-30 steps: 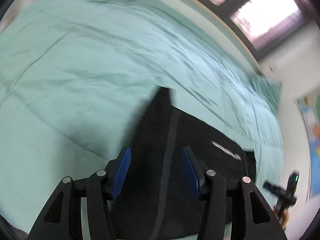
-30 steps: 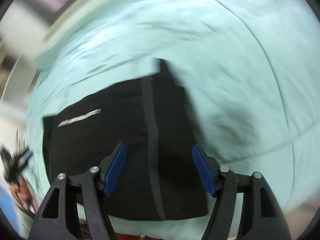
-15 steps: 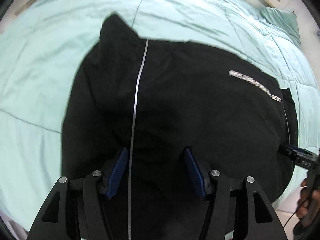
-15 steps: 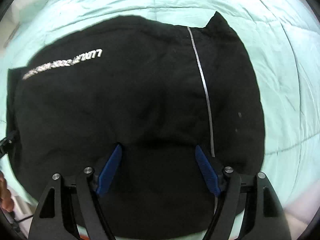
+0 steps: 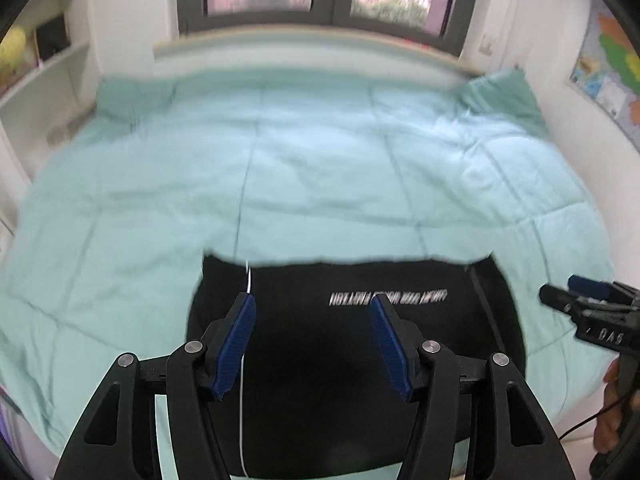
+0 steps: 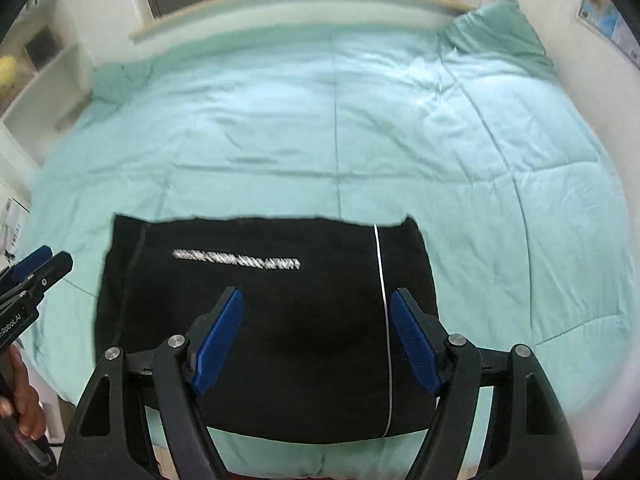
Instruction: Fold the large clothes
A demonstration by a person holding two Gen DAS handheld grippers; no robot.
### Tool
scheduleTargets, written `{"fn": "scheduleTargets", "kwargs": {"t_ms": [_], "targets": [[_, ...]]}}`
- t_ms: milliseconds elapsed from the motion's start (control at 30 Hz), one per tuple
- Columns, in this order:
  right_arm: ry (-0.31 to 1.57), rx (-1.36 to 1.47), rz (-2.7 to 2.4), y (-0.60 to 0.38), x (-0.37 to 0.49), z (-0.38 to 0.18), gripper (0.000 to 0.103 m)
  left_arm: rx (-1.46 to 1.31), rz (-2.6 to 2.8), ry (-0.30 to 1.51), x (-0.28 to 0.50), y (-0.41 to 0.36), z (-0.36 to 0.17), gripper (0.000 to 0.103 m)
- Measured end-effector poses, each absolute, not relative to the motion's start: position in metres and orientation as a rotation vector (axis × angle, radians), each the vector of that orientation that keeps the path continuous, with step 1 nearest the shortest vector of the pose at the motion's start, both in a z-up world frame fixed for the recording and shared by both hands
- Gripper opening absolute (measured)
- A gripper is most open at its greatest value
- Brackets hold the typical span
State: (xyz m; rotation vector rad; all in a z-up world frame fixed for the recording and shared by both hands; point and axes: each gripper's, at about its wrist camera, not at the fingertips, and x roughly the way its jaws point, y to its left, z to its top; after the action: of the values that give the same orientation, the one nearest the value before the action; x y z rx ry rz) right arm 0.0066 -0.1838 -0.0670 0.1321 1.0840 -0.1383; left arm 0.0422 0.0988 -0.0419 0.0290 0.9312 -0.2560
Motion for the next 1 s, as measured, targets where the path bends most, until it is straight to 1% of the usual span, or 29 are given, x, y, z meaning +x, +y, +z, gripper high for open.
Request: {"fn": "scheduleTargets", "kwargs": {"t_ms": [100,200,400,533,733,867,1000], "targets": [[1.038,0.118,-0.126,-0.169,-0.005,-0.039,0.078,0.057,-0.256,0.893,0.038,0.079,-0.01,0.062],[1.004,0.103,-0.11,-0.167,-0.015,-0.006,0.078,0.093,-0.251,0.876,0.031,0.068,0.007,0.063],[0.947,0.082,-0.128,-0.155,-0.025,0.026,0.079,0.138,-0.232,0.868,0.017,0.044,0.026,0.063],[0.938,0.077,-0.146,-0.152,-0.028,0.025,0.079,0.135,-0.233,0.882,0.009,0.036,0.022,0.067],[0.978,0.091,-0.126,-0.147,-0.018,0.004,0.079,0.112,-0.232,0.962,0.013,0.031,-0.003,0.067],[1.039,0.112,-0.112,-0.146,-0.01,-0.018,0.079,0.106,-0.202,1.01,0.017,0.031,-0.019,0.067],[1.062,0.107,-0.114,-0.147,-0.008,-0.028,0.079,0.126,-0.191,1.024,0.017,0.027,-0.027,0.067]]}}
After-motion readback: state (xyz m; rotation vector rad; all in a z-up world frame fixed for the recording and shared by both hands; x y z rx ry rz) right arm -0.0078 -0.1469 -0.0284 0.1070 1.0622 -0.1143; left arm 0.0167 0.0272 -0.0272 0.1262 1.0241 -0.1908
